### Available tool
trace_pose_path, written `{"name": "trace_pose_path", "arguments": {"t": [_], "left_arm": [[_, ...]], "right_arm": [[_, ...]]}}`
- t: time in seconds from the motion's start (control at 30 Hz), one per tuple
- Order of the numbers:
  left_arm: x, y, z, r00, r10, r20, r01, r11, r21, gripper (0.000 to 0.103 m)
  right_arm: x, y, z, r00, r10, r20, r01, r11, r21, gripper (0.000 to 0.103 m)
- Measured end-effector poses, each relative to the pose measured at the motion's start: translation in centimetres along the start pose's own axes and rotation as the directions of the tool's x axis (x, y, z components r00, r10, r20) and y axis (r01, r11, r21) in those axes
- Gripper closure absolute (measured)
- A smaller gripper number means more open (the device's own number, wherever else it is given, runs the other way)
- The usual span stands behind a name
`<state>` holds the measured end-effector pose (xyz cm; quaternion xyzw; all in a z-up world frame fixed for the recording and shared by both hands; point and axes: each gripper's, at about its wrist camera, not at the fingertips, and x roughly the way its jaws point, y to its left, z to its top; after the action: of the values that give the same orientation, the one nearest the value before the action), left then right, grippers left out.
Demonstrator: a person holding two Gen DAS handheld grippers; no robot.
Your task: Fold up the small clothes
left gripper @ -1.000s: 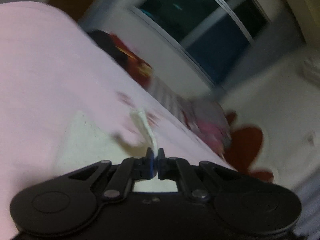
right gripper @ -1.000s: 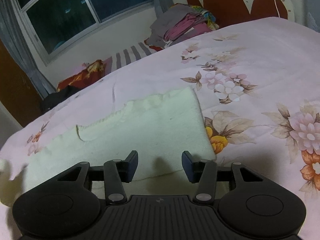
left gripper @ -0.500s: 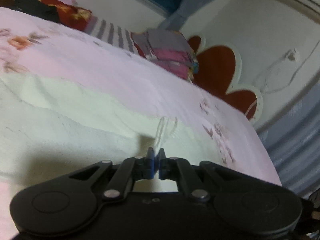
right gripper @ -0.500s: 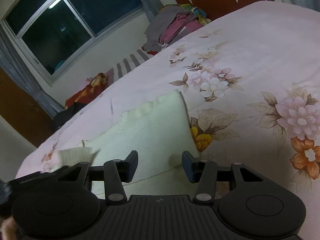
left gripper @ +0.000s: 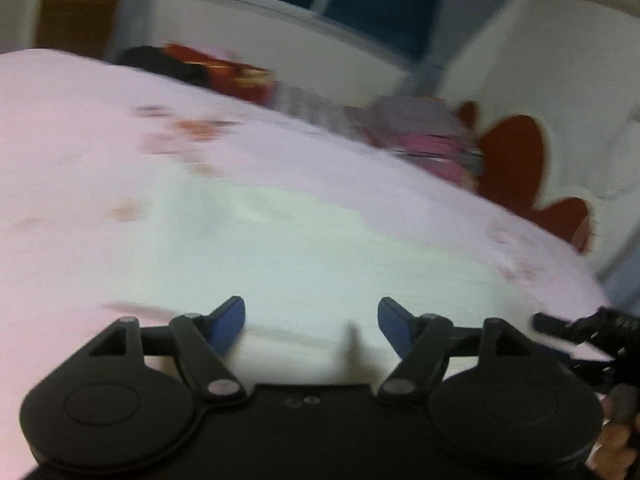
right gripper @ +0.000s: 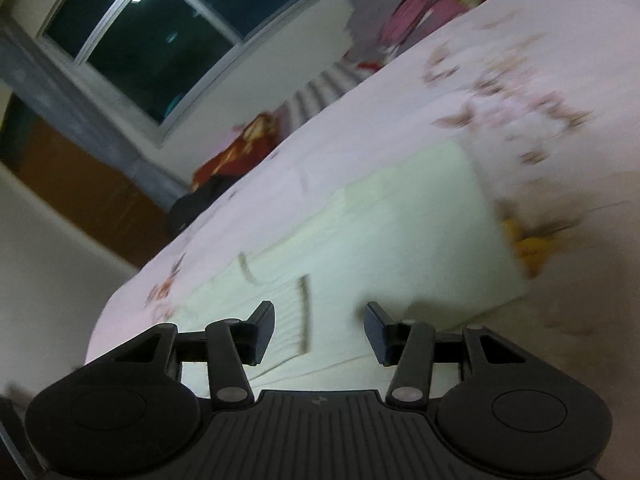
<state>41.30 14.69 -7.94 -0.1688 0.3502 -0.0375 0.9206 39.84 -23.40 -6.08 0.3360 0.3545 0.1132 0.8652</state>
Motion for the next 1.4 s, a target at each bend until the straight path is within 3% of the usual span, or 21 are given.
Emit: {"name": "trace_pose_path", "arguments": {"t": [0.07, 0.17, 0.37, 0.43, 0.57, 0.73, 0.9, 1.4], "left_arm": [[-0.5, 2.3, -0.4, 0.999, 0.044, -0.023, -0.045, 0.998, -0.046, 0.033], [-0.3, 4.1, -0.4, 0.998, 0.049, -0.042, -0.053, 0.993, -0.105, 0.033], [1.3, 3.6, 0.3, 0.993, 0.083, -0.085, -0.088, 0.995, -0.054, 0.032], [1.2, 3.9, 0.1, 0.993, 0.071, -0.090, -0.076, 0.996, -0.053, 0.032], [2.0, 2.9, 0.0, 0.991, 0.081, -0.105, -0.081, 0.997, 0.003, 0.031], [2.7, 2.0, -0.1, 0.987, 0.128, -0.099, -0.120, 0.990, 0.077, 0.031], [3.0, 1.7, -0.1, 0.986, 0.144, -0.089, -0.137, 0.987, 0.080, 0.031], [3.0, 2.6, 0.4, 0.989, 0.093, -0.119, -0.075, 0.986, 0.151, 0.039]], "right_arm": [[1.6, 0.5, -0.3, 0.999, 0.012, -0.033, -0.012, 1.000, 0.002, 0.054], [4.1, 0.8, -0.7, 0.996, 0.024, -0.085, -0.021, 0.999, 0.036, 0.054], [6.9, 2.7, -1.1, 0.993, 0.003, -0.115, -0.007, 0.999, -0.036, 0.054], [7.4, 3.2, -1.0, 0.994, -0.012, -0.112, 0.004, 0.997, -0.073, 0.098], [7.9, 3.7, -0.8, 0.994, -0.021, -0.105, 0.011, 0.995, -0.103, 0.099], [5.2, 3.8, 0.9, 1.000, -0.003, -0.004, 0.003, 0.994, -0.110, 0.099], [2.2, 2.1, 2.7, 0.995, -0.057, 0.077, 0.065, 0.992, -0.110, 0.099], [-2.9, -2.4, 2.3, 0.977, -0.172, 0.126, 0.184, 0.979, -0.091, 0.099]]}}
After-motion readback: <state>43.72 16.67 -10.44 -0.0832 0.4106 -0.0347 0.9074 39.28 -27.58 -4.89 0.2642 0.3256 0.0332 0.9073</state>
